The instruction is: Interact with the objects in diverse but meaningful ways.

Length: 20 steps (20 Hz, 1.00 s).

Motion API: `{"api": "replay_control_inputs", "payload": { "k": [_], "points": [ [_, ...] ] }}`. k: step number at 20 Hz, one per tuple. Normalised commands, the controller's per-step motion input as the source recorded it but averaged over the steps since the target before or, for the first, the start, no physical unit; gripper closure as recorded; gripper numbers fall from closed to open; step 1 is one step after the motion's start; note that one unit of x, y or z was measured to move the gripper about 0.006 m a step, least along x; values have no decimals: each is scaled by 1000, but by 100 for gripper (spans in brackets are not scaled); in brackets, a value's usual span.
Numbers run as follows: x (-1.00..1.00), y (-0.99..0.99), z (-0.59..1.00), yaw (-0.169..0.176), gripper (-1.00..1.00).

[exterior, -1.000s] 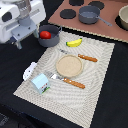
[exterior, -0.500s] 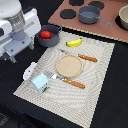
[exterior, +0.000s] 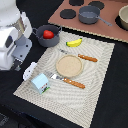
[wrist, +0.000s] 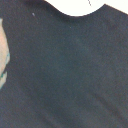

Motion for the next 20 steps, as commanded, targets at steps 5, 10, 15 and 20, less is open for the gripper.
{"api": "replay_control_inputs", "payload": {
  "k": [5,10,15,20],
  "points": [
    [71,-225,-74,195,-100],
    [72,-45,-68,122,-100],
    [194,0,-99,3,-100],
    [279,1,-122,0,-100]
  ]
}}
